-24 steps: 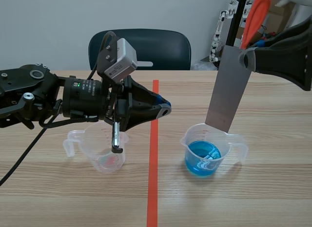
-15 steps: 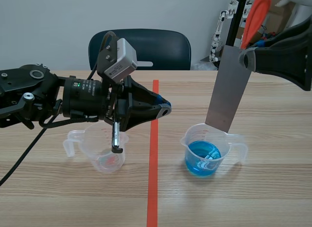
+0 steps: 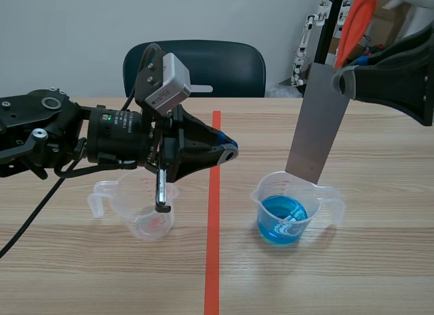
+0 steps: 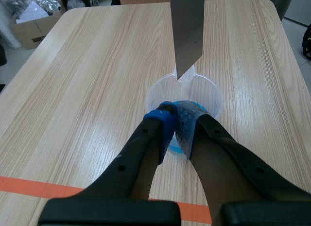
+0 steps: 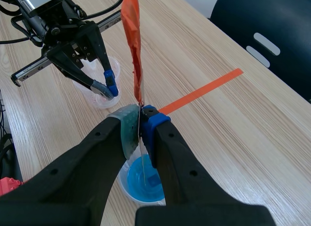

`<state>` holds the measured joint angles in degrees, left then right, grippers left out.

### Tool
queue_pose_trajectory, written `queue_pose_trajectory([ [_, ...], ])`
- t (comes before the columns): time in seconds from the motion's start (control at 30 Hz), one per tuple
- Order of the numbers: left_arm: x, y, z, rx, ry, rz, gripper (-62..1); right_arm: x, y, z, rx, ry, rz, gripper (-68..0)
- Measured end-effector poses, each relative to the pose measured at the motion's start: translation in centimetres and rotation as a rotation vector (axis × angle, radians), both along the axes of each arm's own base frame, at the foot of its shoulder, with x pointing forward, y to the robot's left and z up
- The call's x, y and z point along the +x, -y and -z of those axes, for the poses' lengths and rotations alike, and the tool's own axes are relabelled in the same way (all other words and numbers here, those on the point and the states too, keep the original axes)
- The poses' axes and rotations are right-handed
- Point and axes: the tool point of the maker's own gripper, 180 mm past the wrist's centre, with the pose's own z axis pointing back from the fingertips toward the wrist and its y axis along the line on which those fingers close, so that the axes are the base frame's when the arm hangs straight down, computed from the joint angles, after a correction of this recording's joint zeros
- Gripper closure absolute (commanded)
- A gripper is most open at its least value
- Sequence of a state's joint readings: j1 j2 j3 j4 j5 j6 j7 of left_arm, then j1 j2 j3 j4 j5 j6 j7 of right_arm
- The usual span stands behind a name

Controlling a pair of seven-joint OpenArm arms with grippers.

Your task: Do the redox reaction experiment. lower the plate into the blue solution

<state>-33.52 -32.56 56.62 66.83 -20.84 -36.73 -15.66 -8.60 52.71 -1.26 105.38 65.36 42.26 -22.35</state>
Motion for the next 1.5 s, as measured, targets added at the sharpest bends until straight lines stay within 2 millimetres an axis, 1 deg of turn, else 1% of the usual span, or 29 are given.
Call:
queue_pose_trajectory([
  [0.67,0.0,0.0,0.0,0.000,0.000,0.000,-2.7,0.0,0.0,0.0,0.001,0.000,0.000,-0.6],
  [0.8,-0.2,-0.6,-0.5,-0.042,-0.002,-0.003,-2.7,0.0,0.0,0.0,0.001,0.001,0.000,-0.6],
  [0.9,-0.6,-2.2,-0.4,-0.073,-0.018,-0.021,-2.6,0.0,0.0,-0.1,0.006,0.004,0.000,-0.6],
  [1.07,-1.4,-6.2,0.1,-0.114,-0.076,-0.084,-2.6,0.0,0.0,-0.1,0.007,0.004,0.000,-0.6],
  [1.17,-2.0,-8.9,0.2,-0.133,-0.102,-0.130,-2.5,0.0,0.0,-0.2,0.007,0.005,0.000,-0.6],
  [1.4,-3.8,-16.0,-1.0,-0.211,-0.113,-0.259,-2.5,0.1,-0.1,-0.3,0.017,0.010,0.000,-0.6],
  [1.5,-4.9,-18.5,-1.2,-0.218,-0.119,-0.314,-2.5,0.1,-0.1,-0.4,0.022,0.014,0.000,-0.6],
])
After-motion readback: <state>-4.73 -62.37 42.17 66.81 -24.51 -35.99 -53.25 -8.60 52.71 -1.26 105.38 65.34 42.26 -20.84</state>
